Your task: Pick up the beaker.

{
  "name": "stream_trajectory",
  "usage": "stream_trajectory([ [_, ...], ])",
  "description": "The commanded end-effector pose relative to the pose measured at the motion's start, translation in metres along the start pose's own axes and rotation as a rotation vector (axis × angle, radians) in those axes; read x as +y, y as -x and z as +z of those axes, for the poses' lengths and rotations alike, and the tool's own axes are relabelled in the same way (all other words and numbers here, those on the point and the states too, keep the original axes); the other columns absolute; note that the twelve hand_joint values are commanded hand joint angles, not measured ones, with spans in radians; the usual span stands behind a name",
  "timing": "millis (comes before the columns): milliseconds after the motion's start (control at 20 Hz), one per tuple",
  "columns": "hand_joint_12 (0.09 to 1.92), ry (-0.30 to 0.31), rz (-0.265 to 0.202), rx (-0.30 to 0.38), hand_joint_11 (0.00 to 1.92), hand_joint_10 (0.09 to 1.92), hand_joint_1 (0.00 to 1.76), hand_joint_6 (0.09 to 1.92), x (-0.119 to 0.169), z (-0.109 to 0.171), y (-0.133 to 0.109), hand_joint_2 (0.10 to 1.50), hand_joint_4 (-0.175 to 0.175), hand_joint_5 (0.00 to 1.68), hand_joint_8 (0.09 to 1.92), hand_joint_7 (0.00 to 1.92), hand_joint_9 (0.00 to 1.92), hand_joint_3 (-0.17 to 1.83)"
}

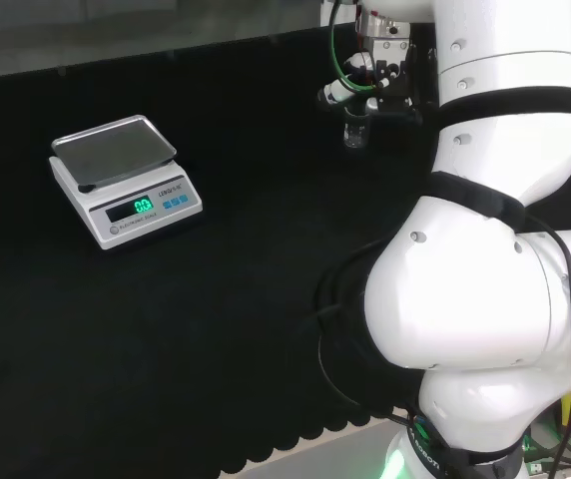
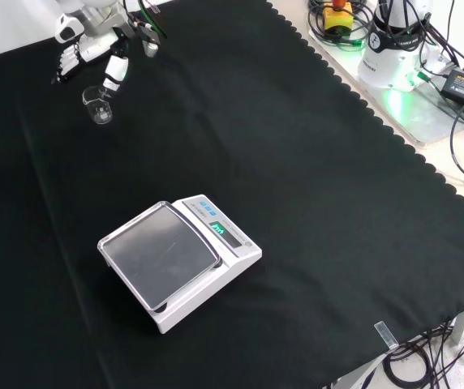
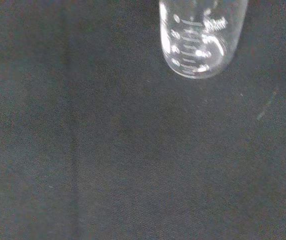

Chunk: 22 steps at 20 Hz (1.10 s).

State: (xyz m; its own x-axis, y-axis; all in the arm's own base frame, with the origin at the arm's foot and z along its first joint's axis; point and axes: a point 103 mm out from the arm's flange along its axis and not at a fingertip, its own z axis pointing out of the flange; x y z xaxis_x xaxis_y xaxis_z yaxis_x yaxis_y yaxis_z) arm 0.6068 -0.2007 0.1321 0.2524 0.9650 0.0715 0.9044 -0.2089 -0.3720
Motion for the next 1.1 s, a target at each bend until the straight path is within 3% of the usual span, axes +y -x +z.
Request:
stream_trajectory([
  [50,1.54,-0.027,0.017,0.011,0.0,0.8,0.3,0.09,0.006,0.013,0.02,0.96,-0.064,0.17,0.59,0.0,0.0,0.19],
  [350,1.54,-0.037,0.007,0.03,0.0,0.8,0.3,0.09,0.011,0.023,0.029,0.97,-0.064,0.17,0.6,0.0,0.0,0.19],
  [1100,1.54,-0.049,-0.01,0.001,0.01,0.83,0.3,0.09,0.014,0.035,0.014,0.97,-0.064,0.18,0.61,0.0,0.0,0.18],
])
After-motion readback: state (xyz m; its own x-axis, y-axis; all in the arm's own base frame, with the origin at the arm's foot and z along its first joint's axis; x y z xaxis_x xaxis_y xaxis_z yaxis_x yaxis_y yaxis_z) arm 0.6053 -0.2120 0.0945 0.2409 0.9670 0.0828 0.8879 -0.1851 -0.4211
